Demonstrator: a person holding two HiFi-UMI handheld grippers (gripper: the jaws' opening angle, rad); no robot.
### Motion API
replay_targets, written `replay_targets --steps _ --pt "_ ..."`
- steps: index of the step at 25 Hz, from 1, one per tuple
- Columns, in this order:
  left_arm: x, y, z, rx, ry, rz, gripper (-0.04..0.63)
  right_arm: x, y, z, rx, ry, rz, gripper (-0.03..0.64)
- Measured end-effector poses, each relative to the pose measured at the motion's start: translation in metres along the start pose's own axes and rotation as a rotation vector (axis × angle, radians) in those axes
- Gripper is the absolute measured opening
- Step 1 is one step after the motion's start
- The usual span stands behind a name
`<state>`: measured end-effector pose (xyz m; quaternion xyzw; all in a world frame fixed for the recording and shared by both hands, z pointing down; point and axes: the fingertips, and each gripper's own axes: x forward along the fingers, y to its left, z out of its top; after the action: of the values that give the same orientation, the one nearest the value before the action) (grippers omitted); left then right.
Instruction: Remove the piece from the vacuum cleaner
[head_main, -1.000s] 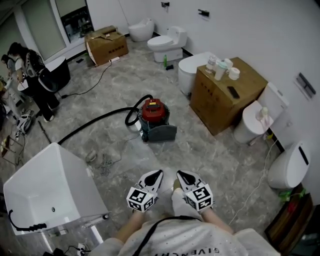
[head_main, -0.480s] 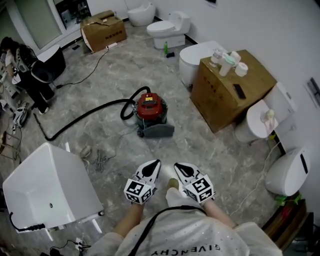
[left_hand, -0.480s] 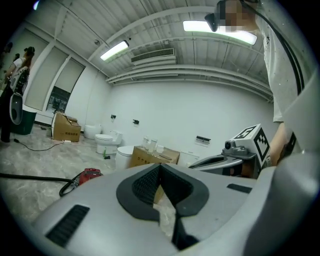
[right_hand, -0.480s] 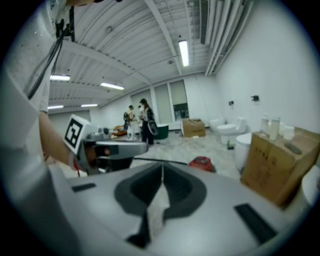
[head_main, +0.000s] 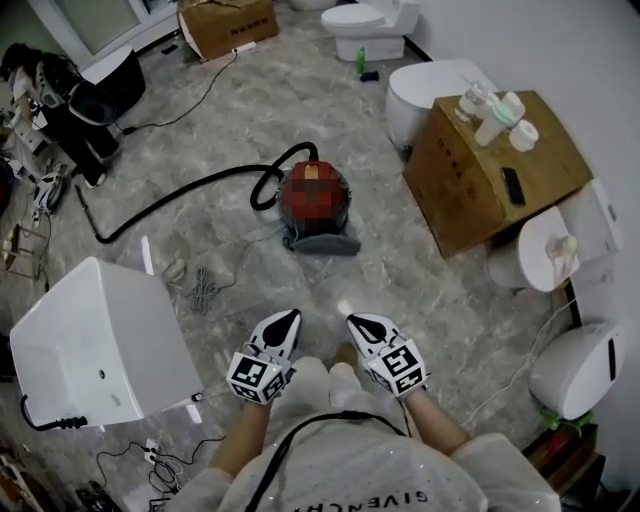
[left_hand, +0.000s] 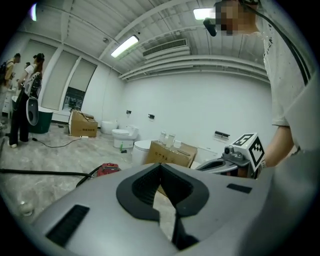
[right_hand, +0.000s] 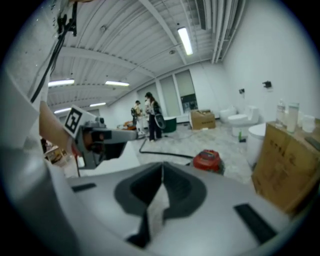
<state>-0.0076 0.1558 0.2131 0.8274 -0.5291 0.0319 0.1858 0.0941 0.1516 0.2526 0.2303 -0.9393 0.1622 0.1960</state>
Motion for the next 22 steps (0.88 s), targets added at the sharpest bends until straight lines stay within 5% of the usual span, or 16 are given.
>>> replay_targets --steps 13,18,22 --pt "0.041 0.059 -0.082 -0.191 0.212 -0.016 0.023 0.062 -0.057 -0.041 0.043 0.165 -0.036 0.014" --pt "0.091 0.106 -0.088 -0.166 0.22 -0.005 0.023 0.107 -0.086 -0.053 0.043 0.252 -0.025 0.014" --pt "0.135 0.122 -0.09 -0.137 0.236 -0.09 0.025 0.145 -0.115 -0.04 0.052 0.233 -0.051 0.014"
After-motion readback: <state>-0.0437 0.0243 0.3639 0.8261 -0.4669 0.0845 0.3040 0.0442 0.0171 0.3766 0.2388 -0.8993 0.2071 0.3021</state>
